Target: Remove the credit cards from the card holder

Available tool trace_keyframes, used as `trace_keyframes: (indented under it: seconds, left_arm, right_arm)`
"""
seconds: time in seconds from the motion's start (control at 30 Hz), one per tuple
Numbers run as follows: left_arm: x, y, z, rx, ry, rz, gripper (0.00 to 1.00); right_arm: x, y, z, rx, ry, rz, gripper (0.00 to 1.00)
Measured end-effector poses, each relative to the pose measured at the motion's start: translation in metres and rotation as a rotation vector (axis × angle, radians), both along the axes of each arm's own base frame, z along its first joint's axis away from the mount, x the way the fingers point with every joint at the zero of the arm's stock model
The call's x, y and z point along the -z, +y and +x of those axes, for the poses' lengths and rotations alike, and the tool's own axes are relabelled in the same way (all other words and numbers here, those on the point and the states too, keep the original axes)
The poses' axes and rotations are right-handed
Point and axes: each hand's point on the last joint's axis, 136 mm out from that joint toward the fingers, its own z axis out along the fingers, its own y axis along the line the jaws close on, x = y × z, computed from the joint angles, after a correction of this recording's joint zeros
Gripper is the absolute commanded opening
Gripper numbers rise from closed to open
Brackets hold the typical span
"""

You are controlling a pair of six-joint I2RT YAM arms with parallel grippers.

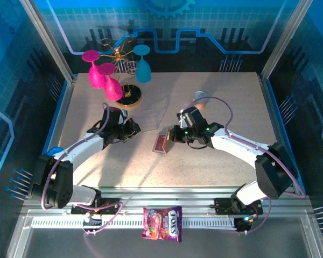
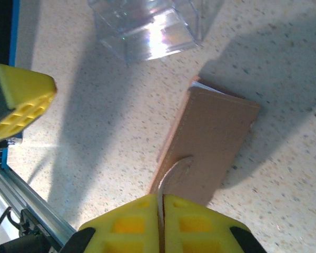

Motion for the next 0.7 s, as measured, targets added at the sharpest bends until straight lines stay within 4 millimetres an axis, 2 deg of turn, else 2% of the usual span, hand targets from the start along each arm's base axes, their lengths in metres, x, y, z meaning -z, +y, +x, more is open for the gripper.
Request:
trace_keyframes:
  seconds: [0.33, 0.57, 0.7]
  left_arm:
    - [-0.001, -0.005, -0.005, 0.039, 0.002, -0.015, 0.02]
    - [0.008, -0.016, -0.007, 0.076, 0.026, -0.026, 0.02]
    - [0.019, -0.036, -0.009, 0.130, 0.057, -0.021, 0.02]
  right_arm:
    - [0.006, 0.037, -0.010, -0.116, 0.041, 0.026, 0.03]
    - [0.007, 0.037, -0.013, -0.155, 0.031, 0.019, 0.03]
    - [0.012, 0.024, -0.010, -0.127, 0.045, 0.008, 0.03]
